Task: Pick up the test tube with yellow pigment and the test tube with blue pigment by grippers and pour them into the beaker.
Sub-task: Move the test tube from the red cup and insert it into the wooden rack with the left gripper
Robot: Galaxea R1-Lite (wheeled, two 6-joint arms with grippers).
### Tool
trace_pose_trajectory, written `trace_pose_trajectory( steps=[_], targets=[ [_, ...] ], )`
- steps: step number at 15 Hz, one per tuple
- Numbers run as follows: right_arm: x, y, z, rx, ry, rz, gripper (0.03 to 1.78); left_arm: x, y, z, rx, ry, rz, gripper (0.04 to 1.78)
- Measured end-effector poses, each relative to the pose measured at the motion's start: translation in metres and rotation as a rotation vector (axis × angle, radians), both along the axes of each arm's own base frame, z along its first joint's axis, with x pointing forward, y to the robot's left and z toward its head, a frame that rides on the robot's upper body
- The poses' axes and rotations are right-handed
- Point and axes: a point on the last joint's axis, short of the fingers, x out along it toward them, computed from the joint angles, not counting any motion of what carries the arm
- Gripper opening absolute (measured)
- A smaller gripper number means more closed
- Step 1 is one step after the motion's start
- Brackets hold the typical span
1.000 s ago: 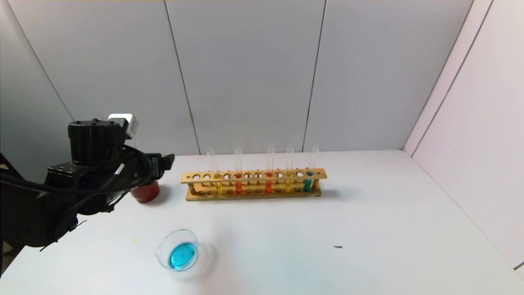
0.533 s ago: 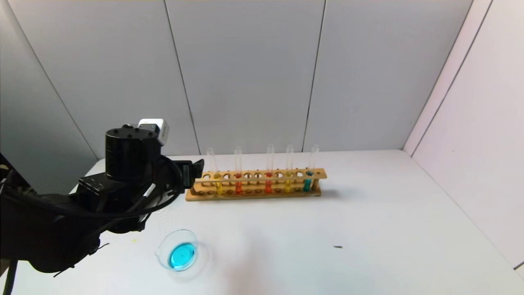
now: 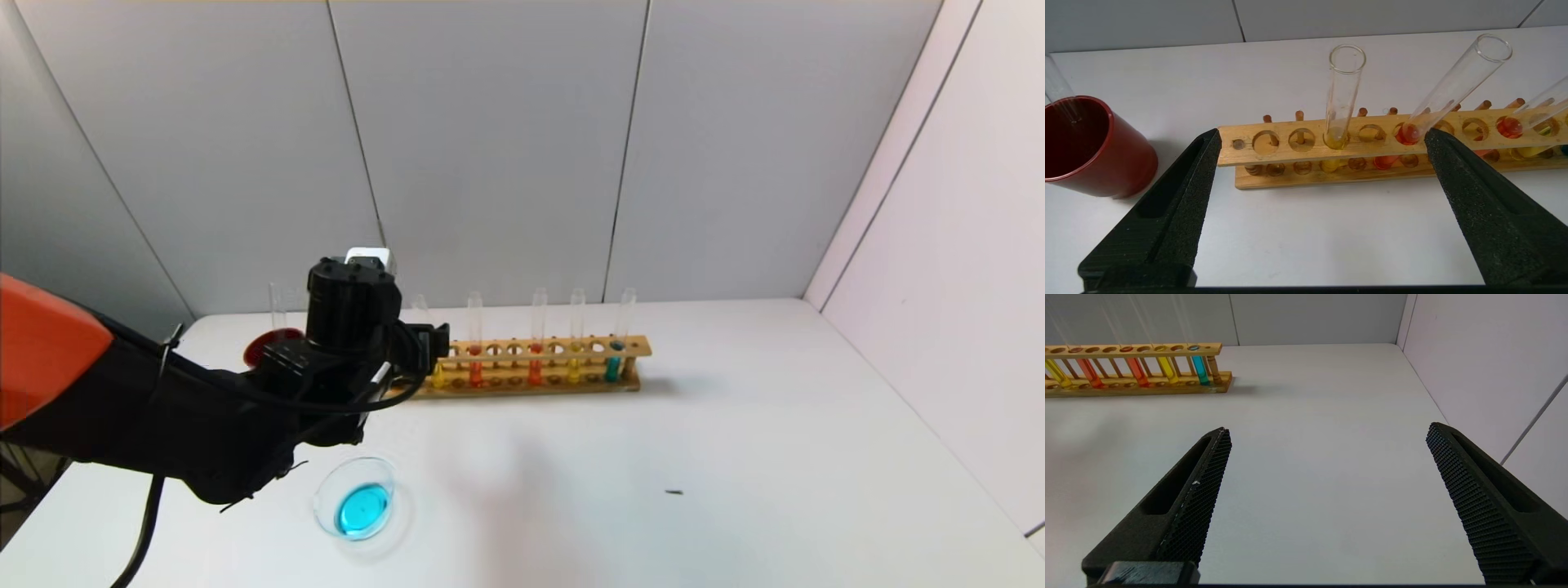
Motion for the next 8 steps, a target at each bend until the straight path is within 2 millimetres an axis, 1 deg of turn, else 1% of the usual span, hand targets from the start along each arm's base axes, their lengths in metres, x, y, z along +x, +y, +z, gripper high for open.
trace_pose_trajectory(
  steps=[3,8],
  targets=[
    [0.000,0.000,0.000,0.000,0.000,-0.001,1.74,0.013,-0.008,-0.007,0.005,0.006,-0.001,1.75],
    [0.000,0.000,0.000,0.000,0.000,0.000,1.74,0.036,-0.019,-0.010,-0.003,-0.016,0.003,1.75]
  ],
)
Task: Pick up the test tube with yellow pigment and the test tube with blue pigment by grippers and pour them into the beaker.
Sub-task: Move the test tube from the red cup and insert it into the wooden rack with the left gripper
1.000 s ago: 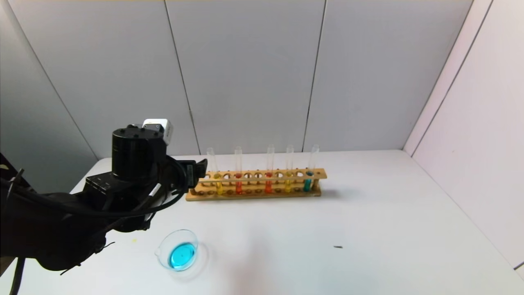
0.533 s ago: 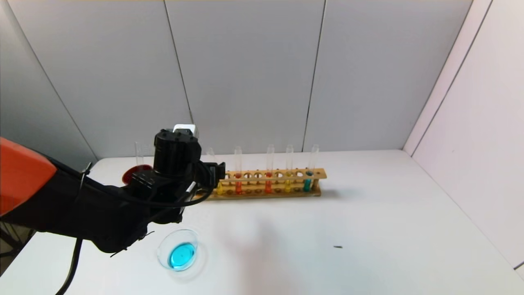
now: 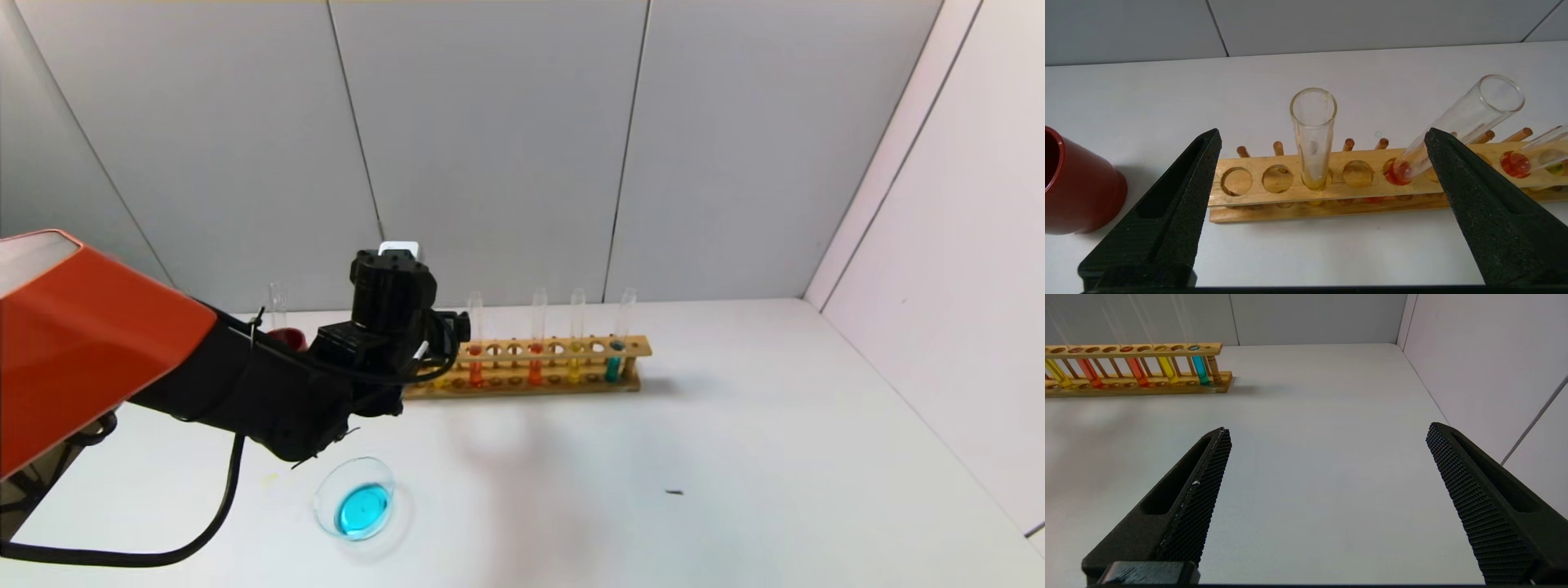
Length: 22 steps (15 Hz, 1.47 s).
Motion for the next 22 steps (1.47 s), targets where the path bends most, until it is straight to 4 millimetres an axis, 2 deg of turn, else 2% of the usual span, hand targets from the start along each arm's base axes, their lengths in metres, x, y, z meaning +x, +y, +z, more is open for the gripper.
trace_pose_trajectory(
  steps=[5,11,13,16,19,21,22],
  targets=[
    [0.000,0.000,0.000,0.000,0.000,0.001,1.74,0.021,0.005,-0.006,0.003,-0.002,0.022,1.75],
    [0.000,0.000,0.000,0.000,0.000,0.000,1.74,0.028,0.004,-0.012,0.002,0.006,0.022,1.74],
    [0.000,0.000,0.000,0.000,0.000,0.000,1.74,0.028,0.004,-0.013,0.005,0.009,0.022,1.64],
    [0.000,0.000,0.000,0.000,0.000,0.000,1.74,0.027,0.004,-0.014,0.008,0.011,0.022,1.30],
    [0.000,0.000,0.000,0.000,0.000,0.000,1.74,0.027,0.004,-0.013,0.007,0.010,0.023,0.75],
    [0.000,0.000,0.000,0.000,0.000,0.000,1.74,0.026,0.004,-0.012,0.007,0.009,0.022,0.43],
    [0.000,0.000,0.000,0.000,0.000,0.000,1.74,0.025,0.004,-0.012,0.006,0.008,0.020,0.34]
  ],
)
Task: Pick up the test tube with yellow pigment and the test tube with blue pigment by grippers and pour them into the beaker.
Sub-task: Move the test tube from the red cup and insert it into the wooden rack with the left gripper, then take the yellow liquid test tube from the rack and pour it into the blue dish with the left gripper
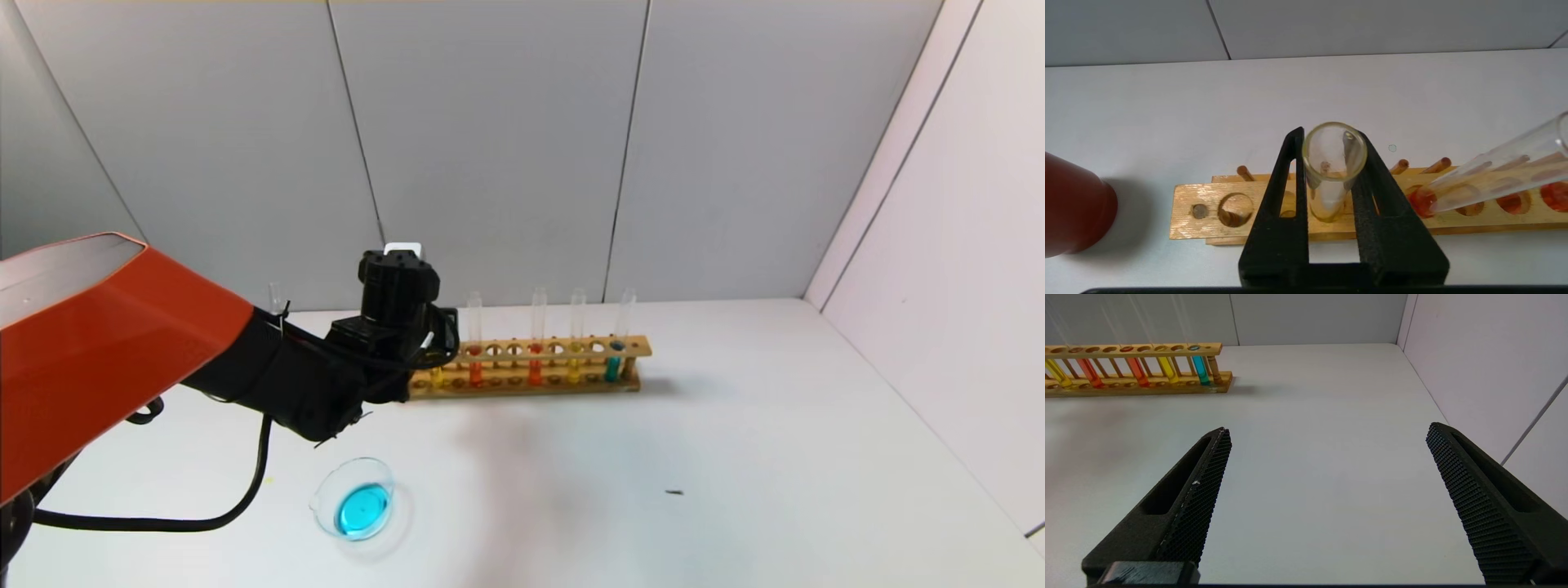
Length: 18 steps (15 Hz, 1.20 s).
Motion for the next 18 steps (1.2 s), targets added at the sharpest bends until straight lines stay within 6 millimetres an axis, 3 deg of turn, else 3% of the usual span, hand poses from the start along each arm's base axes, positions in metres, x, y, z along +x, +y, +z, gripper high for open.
trace_pose_trajectory(
  steps=[7,18],
  targets=[
    [0.000,0.000,0.000,0.000,0.000,-0.001,1.74,-0.003,0.001,0.005,0.000,-0.007,0.000,0.32],
    [0.000,0.000,0.000,0.000,0.000,0.000,1.74,-0.010,0.005,0.054,0.007,-0.076,-0.012,0.32]
  ],
)
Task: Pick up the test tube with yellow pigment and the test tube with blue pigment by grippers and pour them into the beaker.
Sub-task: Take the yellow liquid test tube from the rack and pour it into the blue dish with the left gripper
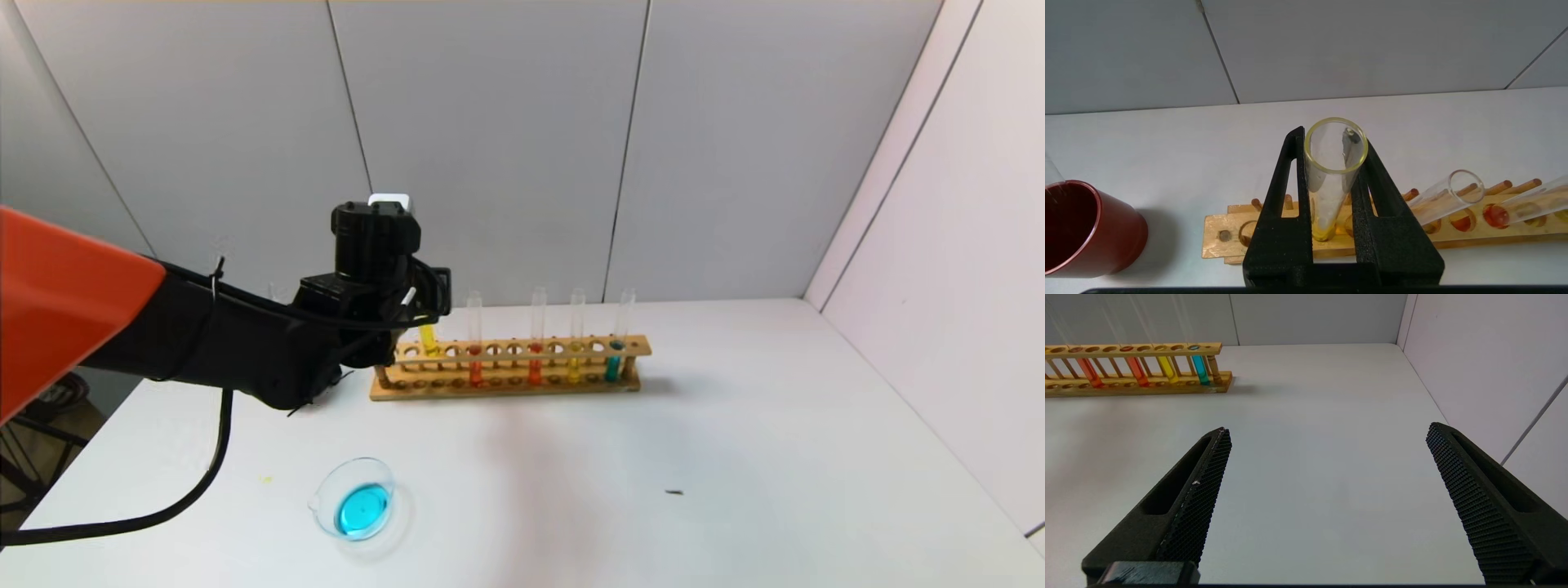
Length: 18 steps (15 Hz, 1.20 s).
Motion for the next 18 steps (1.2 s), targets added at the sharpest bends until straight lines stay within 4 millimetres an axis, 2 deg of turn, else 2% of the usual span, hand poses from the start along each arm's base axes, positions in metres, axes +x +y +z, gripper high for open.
trace_pose_trajectory(
  steps=[7,10,12,15,18],
  targets=[
    [0.000,0.000,0.000,0.000,0.000,-0.001,1.74,-0.007,0.004,0.039,0.015,-0.064,-0.012,0.32],
    [0.000,0.000,0.000,0.000,0.000,0.000,1.74,-0.017,0.009,0.059,0.022,-0.080,-0.015,0.32],
    [0.000,0.000,0.000,0.000,0.000,0.000,1.74,-0.030,0.016,0.069,0.063,-0.044,-0.023,0.32],
    [0.000,0.000,0.000,0.000,0.000,0.000,1.74,-0.061,0.036,0.083,0.192,0.063,-0.047,0.32],
    [0.000,0.000,0.000,0.000,0.000,0.000,1.74,-0.093,0.068,0.090,0.357,0.197,-0.049,0.32]
  ],
)
